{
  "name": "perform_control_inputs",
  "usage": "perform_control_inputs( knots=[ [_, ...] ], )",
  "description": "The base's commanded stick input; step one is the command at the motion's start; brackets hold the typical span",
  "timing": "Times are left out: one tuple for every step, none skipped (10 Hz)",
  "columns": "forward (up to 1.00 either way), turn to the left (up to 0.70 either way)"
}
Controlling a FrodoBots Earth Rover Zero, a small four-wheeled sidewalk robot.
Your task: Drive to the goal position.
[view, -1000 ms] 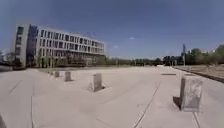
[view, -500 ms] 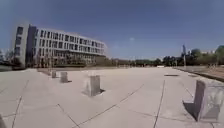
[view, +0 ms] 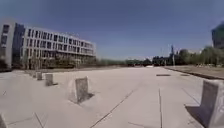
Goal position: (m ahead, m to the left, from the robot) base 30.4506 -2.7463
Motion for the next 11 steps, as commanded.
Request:
perform_control_inputs(
  knots=[
    [0.70,-0.34],
    [0.70,-0.34],
    [0.70,-0.34],
    [0.70,-0.33],
    [0.70,-0.28],
    [0.70,0.01],
    [0.70,0.01],
    [0.70,0.01],
    [0.70,0.01],
    [0.70,0.01],
    [0.70,0.01]
  ],
)
